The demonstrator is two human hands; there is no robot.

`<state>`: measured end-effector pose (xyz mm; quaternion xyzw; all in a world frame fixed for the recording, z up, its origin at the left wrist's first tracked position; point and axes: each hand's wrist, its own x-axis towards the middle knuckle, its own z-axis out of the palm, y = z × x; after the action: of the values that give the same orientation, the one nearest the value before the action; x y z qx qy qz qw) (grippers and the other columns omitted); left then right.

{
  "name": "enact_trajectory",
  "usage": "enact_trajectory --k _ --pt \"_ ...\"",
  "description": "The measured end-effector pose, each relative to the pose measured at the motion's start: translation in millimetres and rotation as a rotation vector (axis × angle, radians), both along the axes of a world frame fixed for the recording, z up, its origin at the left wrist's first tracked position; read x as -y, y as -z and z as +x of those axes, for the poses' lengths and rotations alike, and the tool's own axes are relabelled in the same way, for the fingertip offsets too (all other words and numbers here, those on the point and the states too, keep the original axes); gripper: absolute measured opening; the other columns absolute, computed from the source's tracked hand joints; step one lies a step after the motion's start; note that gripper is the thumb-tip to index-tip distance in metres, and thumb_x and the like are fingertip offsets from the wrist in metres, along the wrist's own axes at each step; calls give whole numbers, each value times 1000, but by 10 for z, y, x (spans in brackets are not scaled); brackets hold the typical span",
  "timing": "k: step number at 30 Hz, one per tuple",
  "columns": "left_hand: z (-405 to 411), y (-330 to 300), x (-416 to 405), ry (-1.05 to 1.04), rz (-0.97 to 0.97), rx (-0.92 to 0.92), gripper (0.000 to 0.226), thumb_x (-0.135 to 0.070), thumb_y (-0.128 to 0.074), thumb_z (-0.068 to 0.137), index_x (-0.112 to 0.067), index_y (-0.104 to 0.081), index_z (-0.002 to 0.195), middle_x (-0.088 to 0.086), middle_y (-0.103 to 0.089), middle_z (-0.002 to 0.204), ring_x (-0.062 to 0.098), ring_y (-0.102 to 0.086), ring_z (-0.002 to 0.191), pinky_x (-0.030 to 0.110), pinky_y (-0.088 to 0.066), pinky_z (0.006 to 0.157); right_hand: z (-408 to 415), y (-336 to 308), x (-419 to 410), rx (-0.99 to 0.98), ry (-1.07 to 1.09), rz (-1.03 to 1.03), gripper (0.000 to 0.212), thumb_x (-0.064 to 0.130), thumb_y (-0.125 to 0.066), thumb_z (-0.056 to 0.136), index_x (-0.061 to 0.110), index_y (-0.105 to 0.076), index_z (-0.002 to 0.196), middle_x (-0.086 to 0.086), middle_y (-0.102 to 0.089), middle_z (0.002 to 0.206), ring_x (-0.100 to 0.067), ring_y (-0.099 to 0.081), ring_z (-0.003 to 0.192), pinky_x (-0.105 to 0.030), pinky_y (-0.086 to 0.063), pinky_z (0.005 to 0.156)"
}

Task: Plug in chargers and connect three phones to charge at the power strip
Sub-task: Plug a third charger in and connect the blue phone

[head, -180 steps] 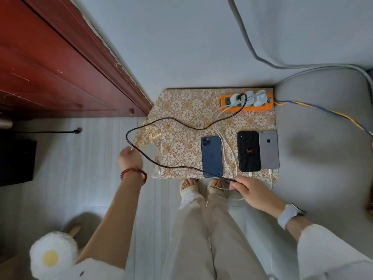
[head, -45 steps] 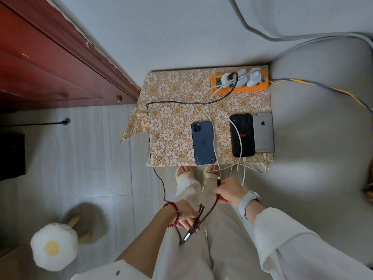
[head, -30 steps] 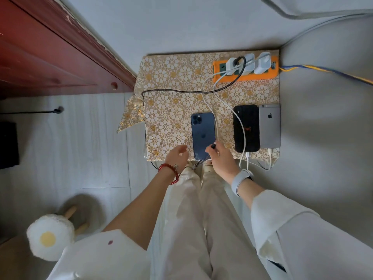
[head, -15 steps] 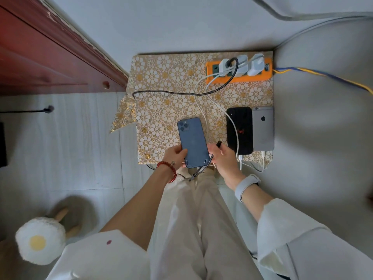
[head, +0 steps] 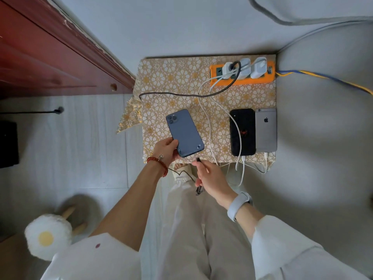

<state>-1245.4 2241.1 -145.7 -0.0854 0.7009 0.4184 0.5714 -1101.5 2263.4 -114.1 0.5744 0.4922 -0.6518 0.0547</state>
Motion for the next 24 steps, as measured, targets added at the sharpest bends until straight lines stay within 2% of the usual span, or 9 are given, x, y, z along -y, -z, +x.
enact_trajectory --k 1,3,5,9,11,14,16,21,24 --pt "1 2 -2 -2 3 3 16 -2 -42 91 0 -55 101 14 -59 97 13 -63 66 16 -53 48 -23 -10 -23 -2 16 -4 26 19 -40 93 17 -63 80 14 -52 42 -15 -53 43 -20 -41 49" --pt "13 -1 -13 -2 2 -1 20 -3 -42 91 2 -56 105 11 -62 89 9 -64 59 16 -52 47 -65 -29 -53 -1 29 16 24 18 -42 90 13 -62 77 22 -51 39 -14 -51 37 -17 -39 43" --pt "31 -5 -26 2 -5 -16 22 -3 -43 91 4 -56 106 9 -61 81 9 -63 58 17 -52 47 -114 -47 -62 10 28 25 24 17 -42 90 15 -60 74 22 -50 38 -13 -50 34 -16 -37 41" --pt "59 -33 -48 -34 6 -5 17 -3 -42 91 1 -56 100 13 -60 84 18 -60 69 19 -55 53 -171 -69 -53 -13 70 -4 30 19 -43 91 16 -49 62 16 -48 34 -20 -52 38 -29 -39 51" --pt "56 -52 -53 -63 19 0 15 -2 -42 91 0 -55 96 12 -60 84 18 -60 69 18 -55 49 -156 -71 -51 -33 123 -43 27 20 -42 92 14 -52 67 15 -46 33 -19 -50 37 -31 -37 52" --pt "53 -65 -54 -100 29 9 15 -1 -41 91 -1 -55 97 10 -60 85 12 -63 61 15 -51 45 -121 -74 -50 -38 169 -72 23 19 -43 92 5 -58 81 14 -43 34 -17 -49 36 -27 -35 48" --pt "49 -66 -55 -96 31 9 19 -2 -41 91 1 -56 102 11 -60 87 8 -64 54 15 -51 44 -119 -80 -51 -36 165 -70 25 18 -43 91 2 -57 78 14 -43 35 -18 -49 37 -26 -35 48" --pt "42 -65 -54 -88 38 20 26 -3 -42 91 6 -53 113 12 -61 91 17 -60 70 16 -54 49 -158 -97 -64 -42 197 -93 37 14 -43 90 19 -47 54 13 -44 33 -13 -47 32 -30 -31 49" --pt "19 -64 -48 -49 44 6 24 -2 -42 91 5 -54 110 15 -60 98 18 -61 73 18 -56 54 -174 -85 -71 -42 218 -112 31 14 -46 89 9 -55 60 11 -39 33 -10 -45 28 -29 -30 47"
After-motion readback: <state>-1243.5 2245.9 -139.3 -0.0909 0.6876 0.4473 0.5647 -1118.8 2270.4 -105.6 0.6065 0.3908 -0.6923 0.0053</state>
